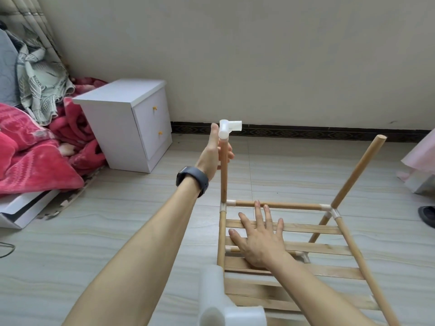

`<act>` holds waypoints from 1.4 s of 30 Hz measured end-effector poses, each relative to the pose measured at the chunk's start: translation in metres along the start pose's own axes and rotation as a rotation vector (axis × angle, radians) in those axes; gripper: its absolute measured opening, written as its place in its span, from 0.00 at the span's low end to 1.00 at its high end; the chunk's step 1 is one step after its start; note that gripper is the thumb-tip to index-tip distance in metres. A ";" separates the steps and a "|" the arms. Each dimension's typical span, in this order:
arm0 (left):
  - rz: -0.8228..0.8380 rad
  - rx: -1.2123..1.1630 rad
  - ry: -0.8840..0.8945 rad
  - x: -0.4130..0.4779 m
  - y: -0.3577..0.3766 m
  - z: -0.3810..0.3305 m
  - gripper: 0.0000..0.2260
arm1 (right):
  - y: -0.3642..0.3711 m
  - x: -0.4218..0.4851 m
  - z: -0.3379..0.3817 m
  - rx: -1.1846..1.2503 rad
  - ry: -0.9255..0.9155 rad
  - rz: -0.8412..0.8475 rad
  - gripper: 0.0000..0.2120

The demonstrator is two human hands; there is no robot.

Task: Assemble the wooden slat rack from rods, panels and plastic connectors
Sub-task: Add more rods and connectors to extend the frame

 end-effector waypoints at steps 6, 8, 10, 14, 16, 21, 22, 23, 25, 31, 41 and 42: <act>-0.377 0.141 -0.061 -0.118 -0.071 0.098 0.02 | -0.020 -0.036 0.017 -0.071 0.049 -0.026 0.31; -0.472 0.131 -0.085 -0.173 -0.093 0.122 0.02 | -0.022 -0.063 0.025 -0.073 -0.013 -0.017 0.33; -0.573 0.137 -0.149 -0.235 -0.112 0.150 0.05 | -0.016 -0.101 0.028 0.025 -0.044 -0.034 0.36; -0.776 0.223 -0.370 -0.365 -0.141 0.220 0.04 | 0.014 -0.166 0.032 0.093 -0.074 -0.104 0.30; -0.786 0.302 -0.562 -0.426 -0.148 0.265 0.05 | 0.031 -0.185 0.039 0.068 -0.110 -0.104 0.29; -0.421 0.504 -1.057 -0.524 -0.132 0.362 0.18 | 0.045 -0.197 0.051 -0.014 -0.112 -0.109 0.29; -0.367 0.507 -1.066 -0.532 -0.125 0.373 0.20 | 0.045 -0.197 0.051 -0.021 -0.106 -0.102 0.29; -0.327 0.506 -1.048 -0.534 -0.119 0.380 0.22 | 0.045 -0.197 0.051 -0.027 -0.104 -0.095 0.30; -0.278 0.535 -1.002 -0.533 -0.110 0.390 0.22 | 0.047 -0.197 0.049 -0.036 -0.104 -0.091 0.30; -0.273 0.603 -1.015 -0.521 -0.099 0.397 0.07 | 0.048 -0.196 0.049 -0.055 -0.102 -0.083 0.33; 0.189 -0.181 -0.524 -0.391 -0.013 0.187 0.13 | 0.020 -0.212 0.043 0.455 -0.245 0.105 0.23; 0.229 -0.216 -0.484 -0.387 -0.006 0.161 0.12 | 0.009 -0.223 0.041 0.640 -0.262 0.107 0.18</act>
Point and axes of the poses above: each hand's wrist, its own x-axis towards the middle knuckle, its own y-axis out of the palm, z = x × y, the point moved 6 cm from there along x, towards the middle knuckle, and after that the axes turned 5 degrees about z, right-handed, at the moved point
